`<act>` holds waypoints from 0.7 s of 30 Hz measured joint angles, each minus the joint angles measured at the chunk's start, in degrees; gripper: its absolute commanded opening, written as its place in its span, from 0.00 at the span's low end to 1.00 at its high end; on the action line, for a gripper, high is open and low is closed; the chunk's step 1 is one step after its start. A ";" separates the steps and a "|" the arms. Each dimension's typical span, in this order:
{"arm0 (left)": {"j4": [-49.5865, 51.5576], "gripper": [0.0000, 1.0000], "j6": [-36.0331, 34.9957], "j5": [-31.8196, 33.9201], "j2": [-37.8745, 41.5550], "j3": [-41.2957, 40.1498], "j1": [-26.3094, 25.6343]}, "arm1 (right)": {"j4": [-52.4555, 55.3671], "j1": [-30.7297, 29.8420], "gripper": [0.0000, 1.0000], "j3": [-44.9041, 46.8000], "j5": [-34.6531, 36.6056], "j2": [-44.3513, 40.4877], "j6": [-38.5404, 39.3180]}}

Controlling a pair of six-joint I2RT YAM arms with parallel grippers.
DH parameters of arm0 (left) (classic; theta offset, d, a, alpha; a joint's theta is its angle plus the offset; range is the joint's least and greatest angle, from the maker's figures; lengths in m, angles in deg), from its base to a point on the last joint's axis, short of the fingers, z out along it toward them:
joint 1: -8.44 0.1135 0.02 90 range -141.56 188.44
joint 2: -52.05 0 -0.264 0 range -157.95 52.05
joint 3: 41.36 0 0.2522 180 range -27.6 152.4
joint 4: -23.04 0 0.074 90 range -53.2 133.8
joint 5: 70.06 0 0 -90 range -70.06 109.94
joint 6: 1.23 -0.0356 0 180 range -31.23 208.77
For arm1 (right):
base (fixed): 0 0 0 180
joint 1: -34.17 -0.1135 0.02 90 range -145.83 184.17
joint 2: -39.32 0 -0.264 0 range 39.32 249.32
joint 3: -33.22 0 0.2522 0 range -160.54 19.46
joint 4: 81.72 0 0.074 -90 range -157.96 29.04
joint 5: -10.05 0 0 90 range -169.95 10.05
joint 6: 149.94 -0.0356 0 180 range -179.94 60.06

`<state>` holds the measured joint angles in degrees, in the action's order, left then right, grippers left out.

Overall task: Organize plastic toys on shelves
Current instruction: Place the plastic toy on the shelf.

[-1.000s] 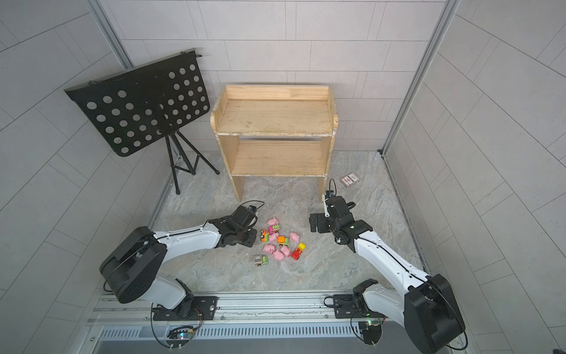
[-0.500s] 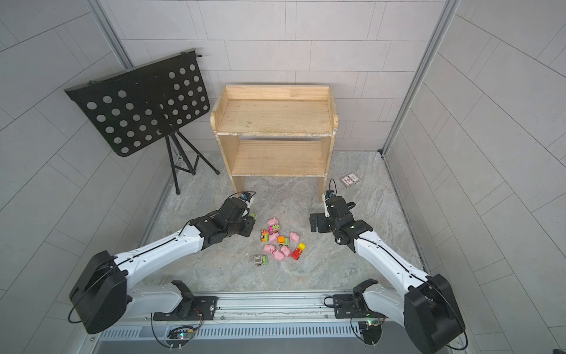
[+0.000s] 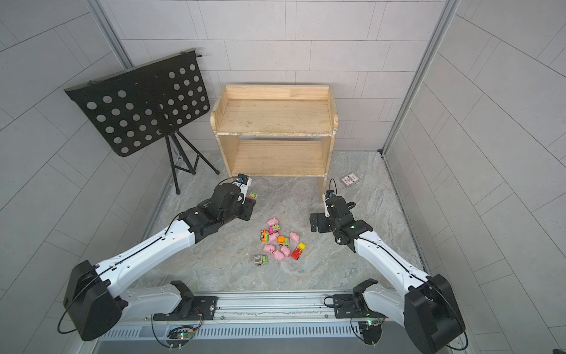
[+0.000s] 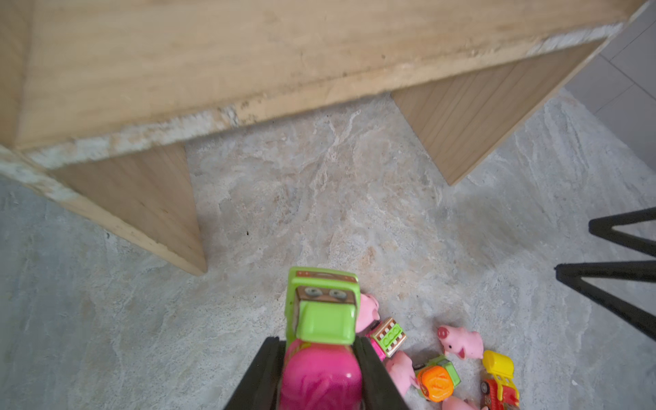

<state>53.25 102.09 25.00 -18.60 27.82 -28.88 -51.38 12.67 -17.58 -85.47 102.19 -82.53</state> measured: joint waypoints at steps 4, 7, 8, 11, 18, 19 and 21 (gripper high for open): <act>-0.48 0.29 -0.33 0.22 -0.07 3.23 1.53 | 0.02 0.00 1.00 0.00 0.09 0.00 0.02; -1.20 0.30 -0.31 1.36 -0.61 5.38 2.64 | 0.00 0.00 1.00 0.00 0.26 0.00 0.02; -1.44 0.30 -0.24 2.10 -1.14 6.27 3.02 | 0.00 0.00 1.00 0.00 0.33 0.00 0.02; -1.90 0.30 0.13 4.81 -3.85 9.20 4.15 | 0.00 0.00 1.00 0.00 0.42 0.02 0.02; -2.03 0.30 1.22 10.69 -12.20 14.73 6.34 | 0.00 0.00 1.00 0.00 0.44 0.04 0.04; -2.05 0.30 1.38 11.30 -13.03 15.10 6.58 | 0.00 0.00 1.00 0.00 0.46 0.04 0.04; -2.01 0.30 1.66 12.17 -14.08 15.65 6.99 | 0.00 0.00 1.00 0.00 0.46 0.09 0.04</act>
<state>51.24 103.76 37.17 -32.68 43.47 -21.89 -51.38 12.67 -17.58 -85.01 102.28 -82.48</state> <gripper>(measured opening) 0.358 0.999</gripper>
